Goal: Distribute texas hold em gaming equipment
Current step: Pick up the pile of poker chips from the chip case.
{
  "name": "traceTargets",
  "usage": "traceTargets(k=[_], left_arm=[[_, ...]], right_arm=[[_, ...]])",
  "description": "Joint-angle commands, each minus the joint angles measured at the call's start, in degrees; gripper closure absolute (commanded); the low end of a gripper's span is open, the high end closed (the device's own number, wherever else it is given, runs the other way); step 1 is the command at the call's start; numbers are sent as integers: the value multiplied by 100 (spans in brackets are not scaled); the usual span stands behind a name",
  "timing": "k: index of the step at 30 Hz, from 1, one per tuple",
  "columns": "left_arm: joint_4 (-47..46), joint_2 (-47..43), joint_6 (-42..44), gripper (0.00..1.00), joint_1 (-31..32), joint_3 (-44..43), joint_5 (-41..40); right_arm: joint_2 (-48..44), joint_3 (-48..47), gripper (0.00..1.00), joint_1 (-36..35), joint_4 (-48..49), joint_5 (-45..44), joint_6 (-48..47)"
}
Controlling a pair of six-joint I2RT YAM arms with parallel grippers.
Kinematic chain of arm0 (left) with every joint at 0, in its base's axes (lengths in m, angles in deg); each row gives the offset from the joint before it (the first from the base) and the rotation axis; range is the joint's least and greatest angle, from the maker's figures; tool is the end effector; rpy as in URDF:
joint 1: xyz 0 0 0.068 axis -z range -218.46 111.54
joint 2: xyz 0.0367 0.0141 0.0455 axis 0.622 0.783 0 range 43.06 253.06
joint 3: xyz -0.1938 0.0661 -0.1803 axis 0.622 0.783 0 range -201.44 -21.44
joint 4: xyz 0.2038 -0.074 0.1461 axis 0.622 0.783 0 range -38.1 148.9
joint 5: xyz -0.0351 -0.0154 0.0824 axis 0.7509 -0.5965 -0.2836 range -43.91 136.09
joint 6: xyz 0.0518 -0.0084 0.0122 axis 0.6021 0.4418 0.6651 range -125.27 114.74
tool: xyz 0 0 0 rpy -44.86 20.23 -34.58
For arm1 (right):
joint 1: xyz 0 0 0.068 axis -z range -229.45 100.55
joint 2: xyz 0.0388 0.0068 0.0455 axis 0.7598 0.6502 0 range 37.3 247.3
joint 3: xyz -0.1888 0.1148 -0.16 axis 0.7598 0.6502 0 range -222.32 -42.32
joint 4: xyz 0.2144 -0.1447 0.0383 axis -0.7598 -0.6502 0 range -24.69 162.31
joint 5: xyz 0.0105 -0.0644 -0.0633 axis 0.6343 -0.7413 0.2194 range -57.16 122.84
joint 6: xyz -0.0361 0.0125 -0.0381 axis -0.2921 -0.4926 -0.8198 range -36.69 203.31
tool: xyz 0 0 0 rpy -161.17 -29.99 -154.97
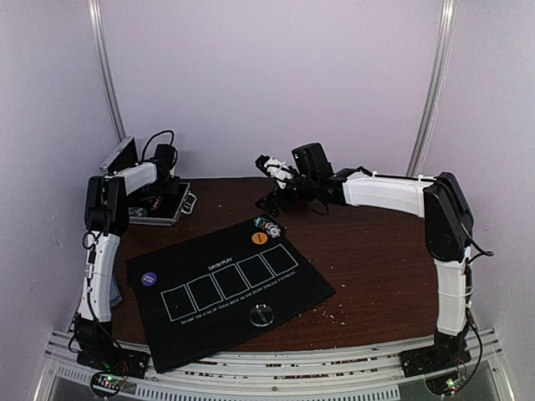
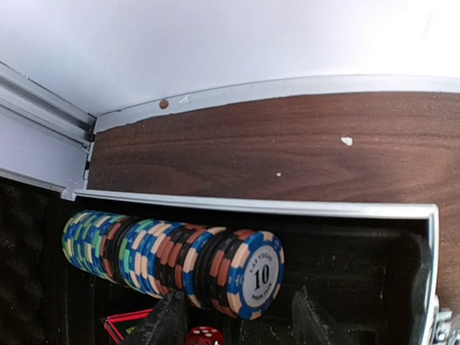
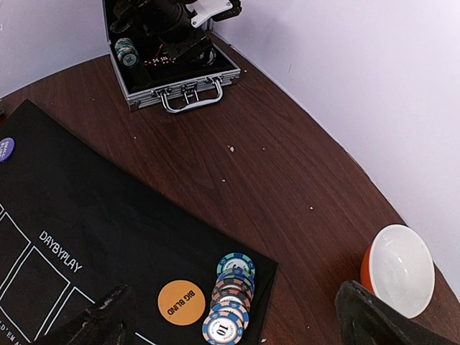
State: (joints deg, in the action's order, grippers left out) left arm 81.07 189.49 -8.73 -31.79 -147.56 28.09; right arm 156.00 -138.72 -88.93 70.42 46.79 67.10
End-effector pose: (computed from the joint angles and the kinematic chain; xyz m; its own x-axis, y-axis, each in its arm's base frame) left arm 0.5581 -0.0542 0.1490 -0.7483 0.0296 -0.6628 -0.1344 0.9715 0.1951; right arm 0.3768 0.3216 0.2631 -0.0840 -0.4202 -0.9035 -0.8439 0.5122 -0.1598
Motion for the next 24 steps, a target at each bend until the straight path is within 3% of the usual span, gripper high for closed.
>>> traceTargets(k=[1,4,15,20,24], left_arm=[[-1006,-548,230,48,92,968,604],[-1289,-743,323,47,123,1273,442],[-1300,-637,379,47,125,798,-15],[-1240,-444,448,34,107,474,-540],[-878,9,370,31,76,-70,-577]], right_arm=[[-122,6,1,15,-79,111,65],[-57,-66,1,14,-120,163,75],[0,-116,1,11,-256,178,43],[43,-153,1,8,-280,229,64],[76,-210,2,10,-333,248,74]])
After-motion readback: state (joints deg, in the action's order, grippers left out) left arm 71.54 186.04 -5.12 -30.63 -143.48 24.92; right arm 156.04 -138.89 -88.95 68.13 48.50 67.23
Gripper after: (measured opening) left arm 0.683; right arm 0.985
